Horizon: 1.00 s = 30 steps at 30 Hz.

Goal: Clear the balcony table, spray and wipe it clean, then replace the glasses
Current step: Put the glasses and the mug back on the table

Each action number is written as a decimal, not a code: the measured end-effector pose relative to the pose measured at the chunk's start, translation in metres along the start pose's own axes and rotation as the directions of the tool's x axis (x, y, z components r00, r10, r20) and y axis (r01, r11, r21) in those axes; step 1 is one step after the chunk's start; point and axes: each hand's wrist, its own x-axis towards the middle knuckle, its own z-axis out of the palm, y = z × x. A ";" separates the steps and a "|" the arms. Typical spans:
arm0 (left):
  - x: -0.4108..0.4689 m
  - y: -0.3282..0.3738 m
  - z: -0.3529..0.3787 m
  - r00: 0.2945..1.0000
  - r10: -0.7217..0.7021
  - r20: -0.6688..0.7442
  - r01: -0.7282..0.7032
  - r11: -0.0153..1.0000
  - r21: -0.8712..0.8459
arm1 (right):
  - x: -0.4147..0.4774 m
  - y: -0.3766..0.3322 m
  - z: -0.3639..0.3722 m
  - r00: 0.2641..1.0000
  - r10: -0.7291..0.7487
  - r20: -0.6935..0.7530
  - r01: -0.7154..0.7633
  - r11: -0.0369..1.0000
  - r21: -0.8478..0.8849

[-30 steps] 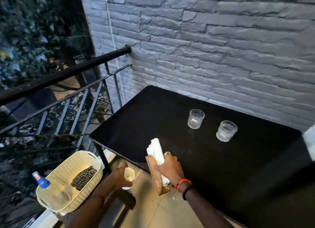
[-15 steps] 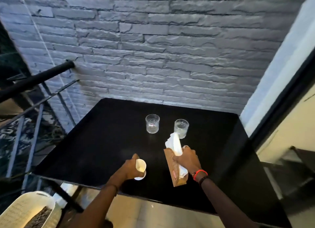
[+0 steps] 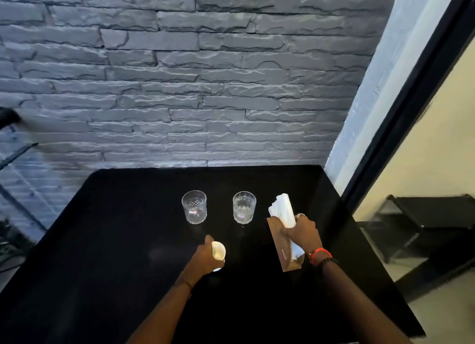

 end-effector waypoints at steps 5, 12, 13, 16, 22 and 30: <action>0.027 -0.008 0.007 1.000 -0.019 -0.005 0.019 0.999 -0.038 | 0.022 -0.005 0.000 0.999 0.021 -0.044 -0.020 1.000 0.020; 0.042 -0.010 0.007 0.999 0.028 0.014 -0.027 0.998 -0.051 | 0.046 -0.014 0.007 0.997 0.033 -0.063 -0.033 0.999 0.001; 0.044 -0.010 0.007 0.999 0.038 0.017 -0.037 0.998 -0.056 | 0.050 -0.014 0.009 0.997 0.036 -0.063 -0.036 0.999 -0.002; 0.050 -0.010 0.007 0.999 0.043 0.003 -0.043 0.997 -0.060 | 0.059 -0.014 0.011 0.997 0.052 -0.050 -0.053 0.998 -0.025; 0.056 -0.008 0.006 1.000 0.000 -0.001 0.000 0.997 -0.074 | 0.076 -0.010 0.012 0.993 0.087 -0.084 -0.086 0.996 0.015; 0.053 -0.004 -0.011 0.995 -0.005 -0.096 -0.019 0.971 -0.238 | 0.135 0.000 0.009 0.978 0.163 -0.131 -0.166 0.986 -0.006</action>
